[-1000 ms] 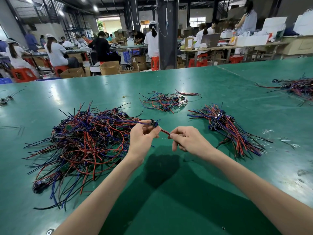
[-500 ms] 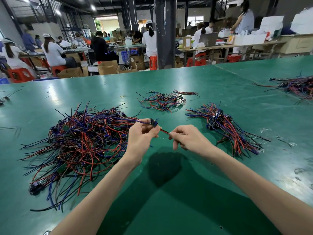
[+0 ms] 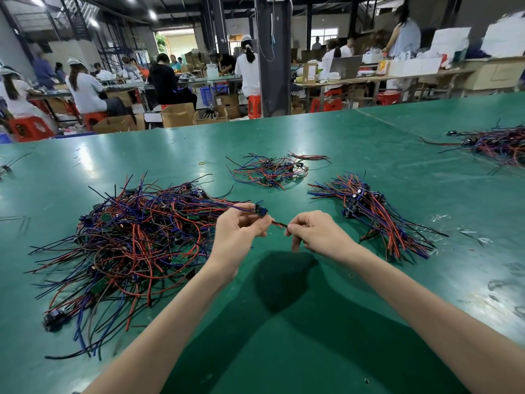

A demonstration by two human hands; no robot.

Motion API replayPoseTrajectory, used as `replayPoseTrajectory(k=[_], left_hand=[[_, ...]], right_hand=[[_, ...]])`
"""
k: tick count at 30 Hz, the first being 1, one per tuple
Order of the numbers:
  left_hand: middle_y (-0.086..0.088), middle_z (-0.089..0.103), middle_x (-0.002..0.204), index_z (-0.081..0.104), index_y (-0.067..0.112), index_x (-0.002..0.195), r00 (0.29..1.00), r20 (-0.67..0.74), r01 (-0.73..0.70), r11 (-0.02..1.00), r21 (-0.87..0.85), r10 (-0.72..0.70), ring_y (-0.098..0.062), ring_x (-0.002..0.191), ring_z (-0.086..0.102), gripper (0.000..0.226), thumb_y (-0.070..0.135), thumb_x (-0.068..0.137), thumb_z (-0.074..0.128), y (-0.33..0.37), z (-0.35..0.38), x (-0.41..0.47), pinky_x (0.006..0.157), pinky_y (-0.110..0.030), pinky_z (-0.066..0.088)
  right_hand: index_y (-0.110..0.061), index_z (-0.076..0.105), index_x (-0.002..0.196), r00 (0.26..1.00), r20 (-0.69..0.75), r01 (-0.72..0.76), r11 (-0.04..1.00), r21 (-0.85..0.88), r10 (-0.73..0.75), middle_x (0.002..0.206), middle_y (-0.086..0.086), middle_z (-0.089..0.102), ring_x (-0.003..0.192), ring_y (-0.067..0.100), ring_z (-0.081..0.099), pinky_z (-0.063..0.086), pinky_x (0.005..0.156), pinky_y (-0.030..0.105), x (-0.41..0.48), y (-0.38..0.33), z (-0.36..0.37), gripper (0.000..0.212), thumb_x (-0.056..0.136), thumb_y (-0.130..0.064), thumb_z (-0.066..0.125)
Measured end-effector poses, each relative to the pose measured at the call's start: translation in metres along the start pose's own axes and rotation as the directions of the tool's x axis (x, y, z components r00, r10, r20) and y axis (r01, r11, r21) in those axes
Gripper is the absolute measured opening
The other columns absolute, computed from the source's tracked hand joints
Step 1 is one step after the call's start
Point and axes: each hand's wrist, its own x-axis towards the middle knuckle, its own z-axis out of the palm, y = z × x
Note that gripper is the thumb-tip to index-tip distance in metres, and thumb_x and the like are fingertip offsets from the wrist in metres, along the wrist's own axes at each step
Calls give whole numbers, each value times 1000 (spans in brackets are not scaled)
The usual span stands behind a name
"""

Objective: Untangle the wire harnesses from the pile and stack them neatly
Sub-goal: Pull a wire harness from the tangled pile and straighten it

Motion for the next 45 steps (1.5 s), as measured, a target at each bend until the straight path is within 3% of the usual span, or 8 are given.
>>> replayPoseTrajectory(k=[3, 8, 14, 19, 26, 34, 39, 45], left_hand=[[4, 68, 68, 58, 1, 95, 1000, 12, -21, 1000, 13, 20, -4, 54, 58, 18, -5, 81, 67, 2, 3, 1, 57, -16, 50], [-1, 65, 73, 59, 6, 90, 992, -125, -3, 1000, -7, 3, -2, 54, 58, 15, -4, 82, 67, 3, -11, 12, 56, -14, 49], [1, 64, 70, 60, 7, 89, 977, -214, 27, 998, 57, -14, -6, 52, 56, 12, 1, 82, 69, -3, -26, 21, 58, -15, 49], [-1, 64, 71, 60, 11, 86, 976, -219, 22, 998, 64, -8, -6, 50, 56, 14, 2, 82, 70, -2, -23, 20, 57, -15, 48], [1, 64, 70, 60, -1, 99, 975, -220, -10, 996, 89, 29, -1, 49, 56, 21, 3, 82, 70, -1, -22, 22, 55, -12, 47], [5, 63, 66, 62, -1, 99, 959, -281, 4, 993, 116, 29, -1, 48, 57, 21, 4, 81, 72, -5, -34, 29, 58, -15, 48], [2, 65, 69, 60, -2, 101, 970, -242, -3, 994, 107, 29, -1, 50, 57, 25, 3, 80, 72, -4, -29, 27, 56, -12, 48], [2, 64, 69, 62, -4, 101, 966, -259, -1, 995, 95, 26, -2, 48, 56, 24, 3, 80, 72, -2, -32, 30, 57, -15, 48]], right_hand=[[-15, 64, 73, 1000, -10, -5, 1000, -3, 5, 63, 9, 69, 35, 4, 37, 32, 40, 14, 1, 2, -5, 22, 92, -10, 52], [-12, 63, 75, 999, 40, -7, 996, 85, 3, 64, 10, 69, 33, 3, 38, 31, 38, 12, 0, 2, -3, 21, 93, -12, 52], [-13, 62, 76, 997, 72, -34, 999, 31, 31, 64, 4, 68, 35, 3, 41, 34, 40, 11, 0, 1, -1, 22, 94, -9, 50], [-8, 62, 85, 997, 72, -34, 997, -67, 39, 63, -2, 67, 36, 4, 45, 37, 44, 10, 1, 2, -1, 20, 95, -5, 45], [-7, 69, 77, 999, -18, -39, 998, -56, 38, 46, -1, 60, 32, 9, 43, 41, 42, 15, 3, 8, -9, 19, 90, -13, 55], [-13, 65, 87, 996, 90, -15, 998, -61, 20, 66, -3, 69, 41, 6, 52, 41, 45, 11, 3, 5, -7, 26, 93, 0, 43], [-10, 68, 85, 998, -6, -56, 996, -69, 56, 58, 1, 67, 39, 10, 48, 42, 45, 13, 4, 8, -9, 26, 89, -1, 44], [-16, 70, 81, 1000, -14, -25, 998, -51, 25, 48, -2, 54, 40, 6, 42, 37, 45, 18, 5, 7, -11, 27, 90, -5, 47]])
